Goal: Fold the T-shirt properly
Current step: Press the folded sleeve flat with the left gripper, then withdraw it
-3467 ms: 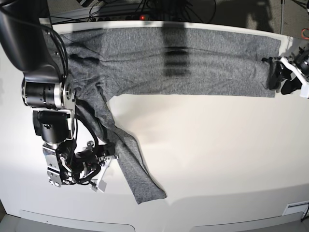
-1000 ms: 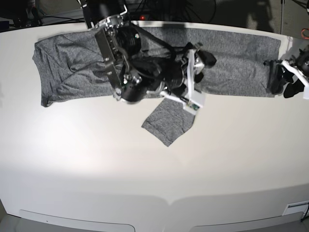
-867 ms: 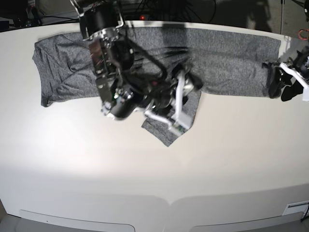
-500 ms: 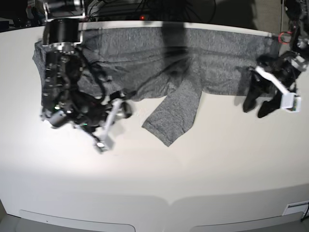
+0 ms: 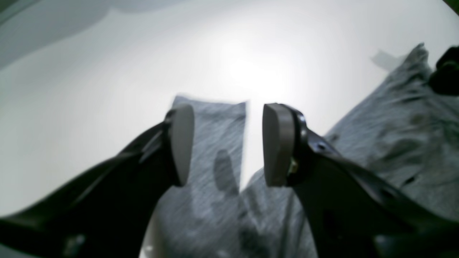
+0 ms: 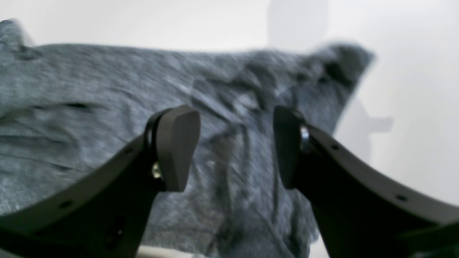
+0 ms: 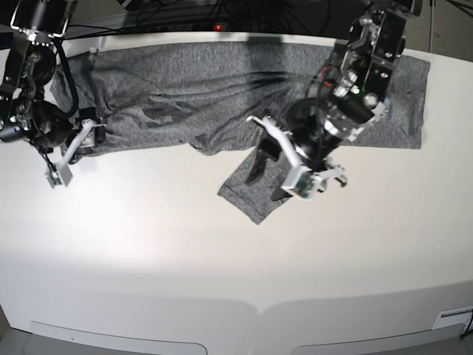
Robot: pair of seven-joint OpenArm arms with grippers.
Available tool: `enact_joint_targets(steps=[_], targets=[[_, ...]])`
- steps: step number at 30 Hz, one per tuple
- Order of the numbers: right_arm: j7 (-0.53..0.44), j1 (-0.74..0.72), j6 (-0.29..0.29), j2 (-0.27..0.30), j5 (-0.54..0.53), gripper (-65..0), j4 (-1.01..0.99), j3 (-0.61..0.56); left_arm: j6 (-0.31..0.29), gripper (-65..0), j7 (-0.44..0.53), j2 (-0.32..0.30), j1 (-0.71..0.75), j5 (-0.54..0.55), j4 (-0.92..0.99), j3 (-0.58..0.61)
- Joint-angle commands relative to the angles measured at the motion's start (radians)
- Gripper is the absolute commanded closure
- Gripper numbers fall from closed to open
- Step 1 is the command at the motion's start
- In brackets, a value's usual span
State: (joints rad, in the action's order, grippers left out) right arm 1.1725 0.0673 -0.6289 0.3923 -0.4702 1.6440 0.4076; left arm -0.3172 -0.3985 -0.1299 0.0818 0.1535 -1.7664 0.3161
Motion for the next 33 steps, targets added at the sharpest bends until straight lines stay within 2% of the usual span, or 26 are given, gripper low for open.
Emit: enact_joint_targets(steps=[1, 7, 11, 16, 23, 27, 31, 33], targets=[[-0.027, 0.003, 0.001, 0.018, -0.007, -36.2, 0.016, 0.027, 0.01, -30.0, 0.014, 0.009, -0.027, 0.003, 0.011, 0.008], [-0.106, 0.076, -0.004, 0.018, -0.001, -36.2, 0.016, 0.167, 0.015, -30.0, 0.003, 0.07, -0.103, 0.004, 0.209, 0.019], [-0.122, 0.101, -0.03, 0.018, 0.0, -36.2, 0.016, 0.23, 0.015, -30.0, 0.003, 0.08, -0.116, 0.003, 0.236, 0.019], [-0.126, 0.102, -0.029, 0.018, -0.002, -36.2, 0.016, 0.259, 0.016, -30.0, 0.003, 0.083, -0.115, 0.002, 0.236, 0.019], [-0.125, 0.102, -0.029, 0.018, -0.009, -36.2, 0.016, 0.259, 0.089, -30.0, 0.033, 0.095, -0.116, -0.06, 0.237, 0.02], [-0.124, 0.102, -0.029, 0.017, -0.009, -36.2, 0.016, 0.259, 0.119, -30.0, 0.056, 0.172, -0.124, -0.148, 0.27, 0.02], [-0.11, 0.102, -0.029, 0.018, -0.008, -36.2, 0.016, 0.259, 0.142, -30.0, 0.063, 0.265, -0.182, -0.26, 0.434, 0.019], [-0.107, 0.102, -0.029, 0.018, -0.01, -36.2, 0.016, 0.259, 0.169, -30.0, 0.079, 0.28, -0.229, -0.276, 0.527, 0.031]])
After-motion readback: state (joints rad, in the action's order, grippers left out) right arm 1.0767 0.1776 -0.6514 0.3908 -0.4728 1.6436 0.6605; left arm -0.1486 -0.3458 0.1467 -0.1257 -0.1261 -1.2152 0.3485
